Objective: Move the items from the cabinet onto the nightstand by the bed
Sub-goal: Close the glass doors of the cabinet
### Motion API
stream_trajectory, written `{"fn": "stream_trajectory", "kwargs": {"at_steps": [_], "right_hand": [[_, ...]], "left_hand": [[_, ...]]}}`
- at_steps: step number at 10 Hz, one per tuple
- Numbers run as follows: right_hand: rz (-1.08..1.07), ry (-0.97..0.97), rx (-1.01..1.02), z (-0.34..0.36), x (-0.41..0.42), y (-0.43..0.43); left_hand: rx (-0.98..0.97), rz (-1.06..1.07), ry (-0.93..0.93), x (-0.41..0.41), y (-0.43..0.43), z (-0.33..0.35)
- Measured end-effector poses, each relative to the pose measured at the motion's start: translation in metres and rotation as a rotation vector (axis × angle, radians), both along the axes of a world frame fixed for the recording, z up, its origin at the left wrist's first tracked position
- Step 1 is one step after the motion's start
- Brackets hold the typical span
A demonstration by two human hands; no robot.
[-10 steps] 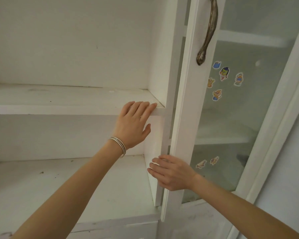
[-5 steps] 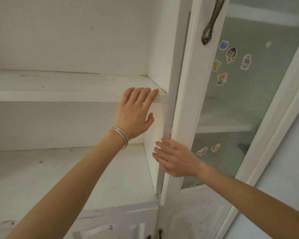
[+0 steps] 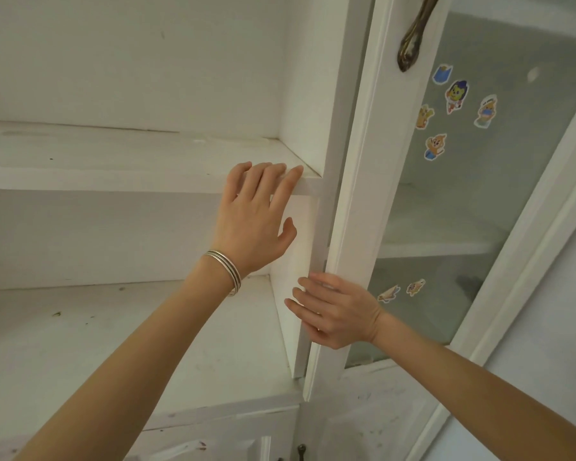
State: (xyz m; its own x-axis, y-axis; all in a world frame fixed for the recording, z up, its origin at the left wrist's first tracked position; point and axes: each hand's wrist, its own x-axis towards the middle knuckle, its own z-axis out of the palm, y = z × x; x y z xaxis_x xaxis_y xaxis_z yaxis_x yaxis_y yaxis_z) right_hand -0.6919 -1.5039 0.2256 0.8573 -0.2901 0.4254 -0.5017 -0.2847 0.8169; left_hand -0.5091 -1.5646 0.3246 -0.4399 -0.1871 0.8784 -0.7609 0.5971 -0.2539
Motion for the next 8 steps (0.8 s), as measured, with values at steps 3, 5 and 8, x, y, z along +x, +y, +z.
{"fn": "stream_trajectory", "kwargs": {"at_steps": [3, 5, 8], "right_hand": [[-0.014, 0.007, 0.012, 0.0017, -0.0002, -0.0003], [-0.042, 0.009, 0.016, 0.0015, 0.0004, 0.0003], [-0.067, 0.012, 0.027, 0.0005, -0.0007, -0.0025]], "left_hand": [[-0.006, -0.003, 0.036, -0.0031, -0.0004, -0.0011], [-0.007, -0.004, 0.060, -0.0050, 0.0001, -0.0019], [-0.017, -0.018, 0.100, -0.0082, -0.0004, -0.0037]]}}
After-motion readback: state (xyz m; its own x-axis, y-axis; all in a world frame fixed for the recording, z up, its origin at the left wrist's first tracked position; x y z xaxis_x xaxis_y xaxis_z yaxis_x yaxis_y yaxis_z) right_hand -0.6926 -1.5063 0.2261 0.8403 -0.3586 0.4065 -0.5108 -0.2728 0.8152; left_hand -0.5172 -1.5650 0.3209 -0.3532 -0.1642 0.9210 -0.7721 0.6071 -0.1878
